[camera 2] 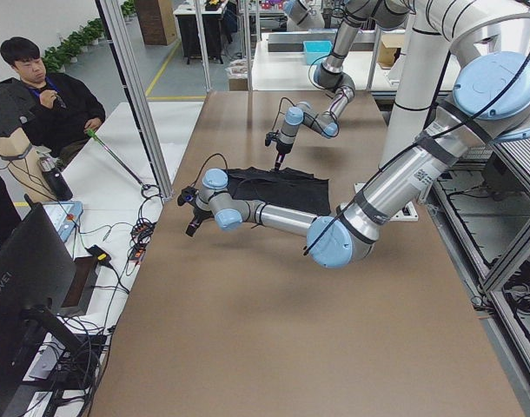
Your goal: Fold clothes
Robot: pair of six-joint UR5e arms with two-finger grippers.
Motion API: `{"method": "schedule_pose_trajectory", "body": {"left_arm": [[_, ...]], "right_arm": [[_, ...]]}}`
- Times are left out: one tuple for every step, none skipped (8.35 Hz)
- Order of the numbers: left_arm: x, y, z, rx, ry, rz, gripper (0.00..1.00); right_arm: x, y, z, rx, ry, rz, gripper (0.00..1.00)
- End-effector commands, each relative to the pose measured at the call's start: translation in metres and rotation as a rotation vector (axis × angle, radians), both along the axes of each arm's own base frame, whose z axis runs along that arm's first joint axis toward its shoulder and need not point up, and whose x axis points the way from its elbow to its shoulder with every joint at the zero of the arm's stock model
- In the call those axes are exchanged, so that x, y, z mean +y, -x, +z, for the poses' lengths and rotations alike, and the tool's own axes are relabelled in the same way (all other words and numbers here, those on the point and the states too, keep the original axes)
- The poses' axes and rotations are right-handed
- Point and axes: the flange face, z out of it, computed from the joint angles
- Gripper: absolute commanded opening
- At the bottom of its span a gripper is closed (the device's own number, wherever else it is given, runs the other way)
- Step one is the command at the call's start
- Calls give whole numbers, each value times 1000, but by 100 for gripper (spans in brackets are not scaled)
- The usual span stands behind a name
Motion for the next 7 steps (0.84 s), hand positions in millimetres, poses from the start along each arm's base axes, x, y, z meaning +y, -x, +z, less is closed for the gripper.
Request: {"method": "schedule_pose_trajectory", "body": {"left_arm": [[1,0,0,1,-1,1,100],[1,0,1,0,0,1,100],[2,0,3,-1,1,1,100],[2,0,3,-1,1,1,100],[2,0,3,-1,1,1,100],[3,1,2,1,-1,1,100],[3,1,2,2,-2,1,100]], "right_arm": [[-9,6,-63,-82,-34,24,93],[-20,22,-74,-102,27,82,92],[-38,49,-78,-91,83,126,92],[-49,65,-79,-65,88,124,91],[-54,67,-73,-44,79,111,87],[-61,61,-71,-19,33,71,70],[-67,55,-71,-2,1,45,50]]}}
